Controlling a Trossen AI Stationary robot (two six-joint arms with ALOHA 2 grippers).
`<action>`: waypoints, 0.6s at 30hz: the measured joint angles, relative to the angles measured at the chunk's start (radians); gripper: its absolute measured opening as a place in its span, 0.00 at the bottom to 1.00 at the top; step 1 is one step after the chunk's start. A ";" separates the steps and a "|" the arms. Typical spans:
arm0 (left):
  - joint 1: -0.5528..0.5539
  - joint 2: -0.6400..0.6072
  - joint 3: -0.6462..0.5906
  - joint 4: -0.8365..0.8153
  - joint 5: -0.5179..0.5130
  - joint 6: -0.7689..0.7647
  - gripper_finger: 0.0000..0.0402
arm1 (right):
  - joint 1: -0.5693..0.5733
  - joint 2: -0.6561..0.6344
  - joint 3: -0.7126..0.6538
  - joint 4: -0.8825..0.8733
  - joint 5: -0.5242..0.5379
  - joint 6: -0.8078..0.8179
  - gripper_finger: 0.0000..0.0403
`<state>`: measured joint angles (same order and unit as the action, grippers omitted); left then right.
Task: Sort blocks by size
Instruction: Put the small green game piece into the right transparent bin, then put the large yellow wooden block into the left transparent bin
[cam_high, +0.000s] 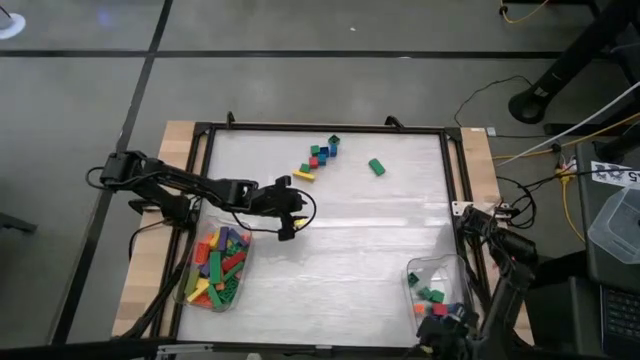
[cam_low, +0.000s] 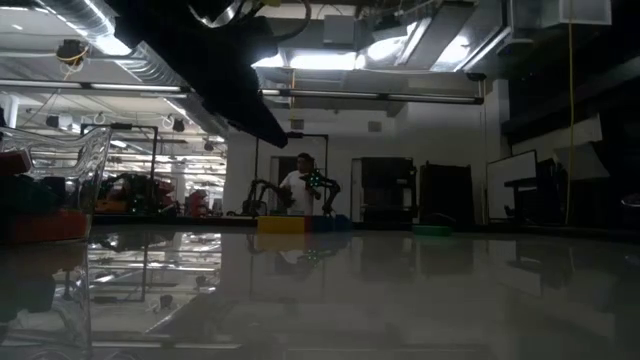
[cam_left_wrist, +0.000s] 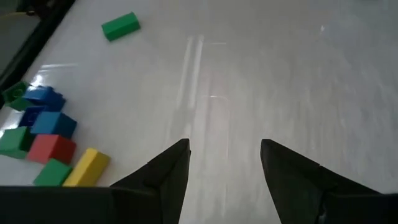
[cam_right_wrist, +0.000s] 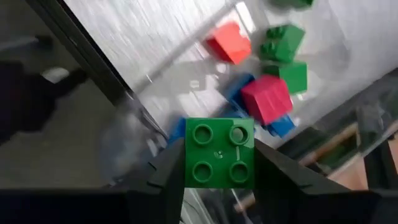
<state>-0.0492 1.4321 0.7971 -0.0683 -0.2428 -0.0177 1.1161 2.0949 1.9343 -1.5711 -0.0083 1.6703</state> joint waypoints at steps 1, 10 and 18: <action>0.008 0.002 0.000 0.007 -0.001 0.000 0.46 | 0.006 0.000 -0.010 -0.002 -0.013 0.000 0.39; 0.152 0.041 0.000 -0.001 -0.008 0.000 0.46 | -0.005 0.001 -0.088 0.000 -0.133 0.002 0.52; 0.281 0.136 0.000 -0.004 -0.008 0.123 0.46 | -0.010 0.001 -0.115 0.001 -0.143 0.001 0.58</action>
<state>0.2313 1.5686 0.7971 -0.0723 -0.2510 0.1050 1.1057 2.0957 1.8191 -1.5703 -0.1509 1.6714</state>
